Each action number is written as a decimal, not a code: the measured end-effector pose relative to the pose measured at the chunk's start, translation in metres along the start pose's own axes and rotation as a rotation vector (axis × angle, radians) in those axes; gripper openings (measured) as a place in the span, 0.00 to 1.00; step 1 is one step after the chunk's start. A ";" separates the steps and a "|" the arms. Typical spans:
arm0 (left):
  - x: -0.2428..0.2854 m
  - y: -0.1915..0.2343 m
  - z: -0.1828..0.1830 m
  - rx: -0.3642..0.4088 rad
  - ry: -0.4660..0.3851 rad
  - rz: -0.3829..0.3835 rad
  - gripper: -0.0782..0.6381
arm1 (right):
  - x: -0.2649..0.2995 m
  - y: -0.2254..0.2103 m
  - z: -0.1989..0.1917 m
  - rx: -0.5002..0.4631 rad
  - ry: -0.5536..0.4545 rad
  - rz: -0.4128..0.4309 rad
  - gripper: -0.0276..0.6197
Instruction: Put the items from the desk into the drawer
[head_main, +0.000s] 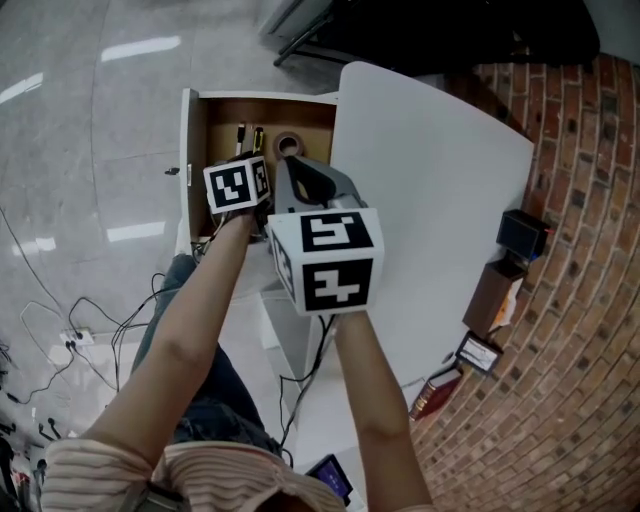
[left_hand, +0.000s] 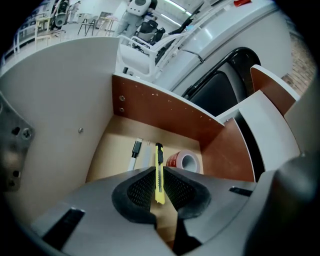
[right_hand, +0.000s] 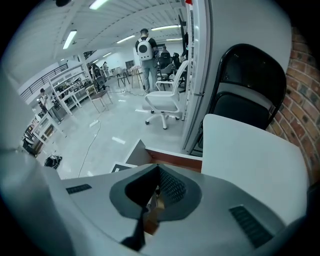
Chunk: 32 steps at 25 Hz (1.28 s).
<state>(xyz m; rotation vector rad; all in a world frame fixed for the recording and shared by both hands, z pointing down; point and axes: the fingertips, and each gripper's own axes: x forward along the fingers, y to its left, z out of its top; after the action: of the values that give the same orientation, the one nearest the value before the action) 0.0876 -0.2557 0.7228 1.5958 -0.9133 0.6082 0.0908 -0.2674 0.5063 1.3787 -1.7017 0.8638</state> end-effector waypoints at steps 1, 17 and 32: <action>0.001 0.001 -0.001 -0.012 0.002 -0.001 0.18 | 0.001 0.001 0.001 -0.006 0.003 0.000 0.07; 0.022 0.004 -0.009 -0.041 0.039 -0.007 0.18 | 0.005 0.006 0.005 -0.029 0.008 0.005 0.07; 0.028 0.017 -0.022 0.029 0.118 0.096 0.18 | 0.005 0.004 0.005 -0.036 0.001 -0.010 0.07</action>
<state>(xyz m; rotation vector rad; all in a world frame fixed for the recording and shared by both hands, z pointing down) 0.0908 -0.2415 0.7596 1.5311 -0.9001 0.7773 0.0859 -0.2736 0.5076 1.3615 -1.7002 0.8241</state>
